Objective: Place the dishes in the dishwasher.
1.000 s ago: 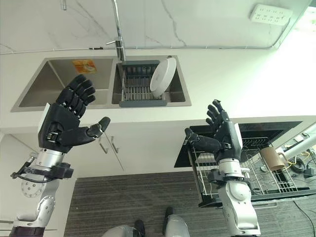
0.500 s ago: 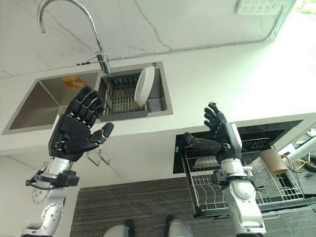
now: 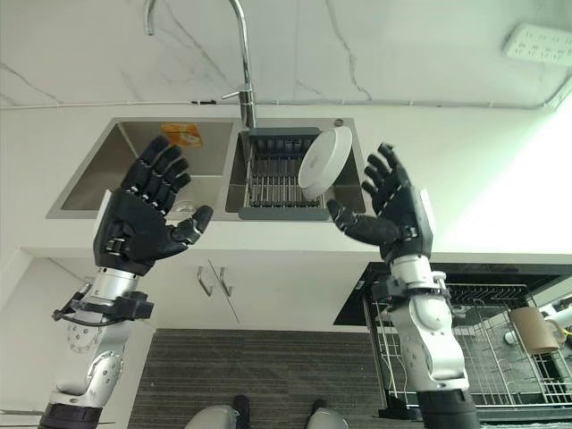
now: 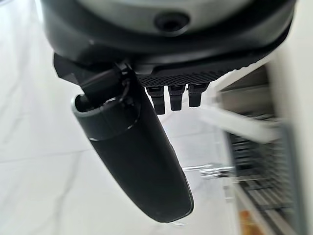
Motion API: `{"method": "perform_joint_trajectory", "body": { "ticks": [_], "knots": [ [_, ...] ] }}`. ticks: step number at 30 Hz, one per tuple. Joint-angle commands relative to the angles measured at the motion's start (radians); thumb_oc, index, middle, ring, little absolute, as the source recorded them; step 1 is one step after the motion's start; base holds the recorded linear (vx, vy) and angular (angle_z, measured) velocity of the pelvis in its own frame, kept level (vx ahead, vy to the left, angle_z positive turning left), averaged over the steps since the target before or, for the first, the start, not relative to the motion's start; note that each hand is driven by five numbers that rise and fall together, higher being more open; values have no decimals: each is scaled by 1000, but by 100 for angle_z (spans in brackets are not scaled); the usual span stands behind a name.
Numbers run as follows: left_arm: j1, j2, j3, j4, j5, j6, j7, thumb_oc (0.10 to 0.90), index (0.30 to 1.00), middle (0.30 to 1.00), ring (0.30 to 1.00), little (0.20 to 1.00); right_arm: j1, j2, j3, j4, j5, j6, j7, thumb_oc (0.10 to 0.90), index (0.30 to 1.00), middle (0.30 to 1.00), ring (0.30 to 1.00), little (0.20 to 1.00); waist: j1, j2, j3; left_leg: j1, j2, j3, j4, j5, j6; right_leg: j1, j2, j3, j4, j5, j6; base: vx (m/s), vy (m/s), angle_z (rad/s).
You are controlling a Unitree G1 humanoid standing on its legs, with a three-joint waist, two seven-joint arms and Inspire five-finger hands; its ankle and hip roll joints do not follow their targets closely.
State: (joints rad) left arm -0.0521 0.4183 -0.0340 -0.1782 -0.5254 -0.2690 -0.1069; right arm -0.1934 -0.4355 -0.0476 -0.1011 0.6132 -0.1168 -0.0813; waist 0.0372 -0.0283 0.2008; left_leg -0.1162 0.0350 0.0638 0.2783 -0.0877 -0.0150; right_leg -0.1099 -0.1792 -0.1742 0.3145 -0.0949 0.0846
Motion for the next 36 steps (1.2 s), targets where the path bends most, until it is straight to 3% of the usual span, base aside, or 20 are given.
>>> {"method": "perform_joint_trajectory", "body": {
  "ticks": [1,8,12,20,22,36],
  "knots": [
    [-94,36,-7,-53,26,-106,17,800,900,900,900,900,-96,-33,-32,30,60,-139,-82,800,900,900,900,900,14,-1,-79,36,37,-18,22,-114,-31,47,-3,-18,-15,-46,43,8,2,-3],
    [-95,55,-6,-51,14,-84,14,800,900,900,900,900,-168,-68,-51,97,29,-130,-168,800,900,900,900,900,33,-3,-90,40,34,-28,22,-117,-31,60,-1,-25,-15,-57,38,2,-6,6],
    [-109,66,-14,-40,5,-77,20,800,900,900,900,900,-213,-89,-32,141,20,-114,-154,800,900,900,900,900,42,-3,-95,41,34,-32,22,-116,-33,65,-1,-30,-15,-60,37,-2,-2,2],
    [-166,94,-50,-6,-13,-59,25,800,900,900,900,900,-385,-148,34,366,178,-35,-106,800,900,900,900,900,76,-6,-108,40,32,-51,22,-111,-44,81,-1,-56,-15,-72,31,-11,-9,8],
    [-172,107,-63,6,-13,-66,31,800,900,900,900,900,-433,-173,31,470,309,-11,-73,800,900,900,900,900,91,-7,-116,38,32,-58,22,-108,-47,85,-2,-65,-15,-76,29,-15,8,8],
    [-200,154,-96,32,-52,-68,59,800,900,900,900,900,-574,-233,58,727,385,64,-116,800,900,900,900,900,122,-6,-125,37,30,-76,22,-96,-56,100,0,-85,-15,-83,22,-11,2,6]
  ]
}}
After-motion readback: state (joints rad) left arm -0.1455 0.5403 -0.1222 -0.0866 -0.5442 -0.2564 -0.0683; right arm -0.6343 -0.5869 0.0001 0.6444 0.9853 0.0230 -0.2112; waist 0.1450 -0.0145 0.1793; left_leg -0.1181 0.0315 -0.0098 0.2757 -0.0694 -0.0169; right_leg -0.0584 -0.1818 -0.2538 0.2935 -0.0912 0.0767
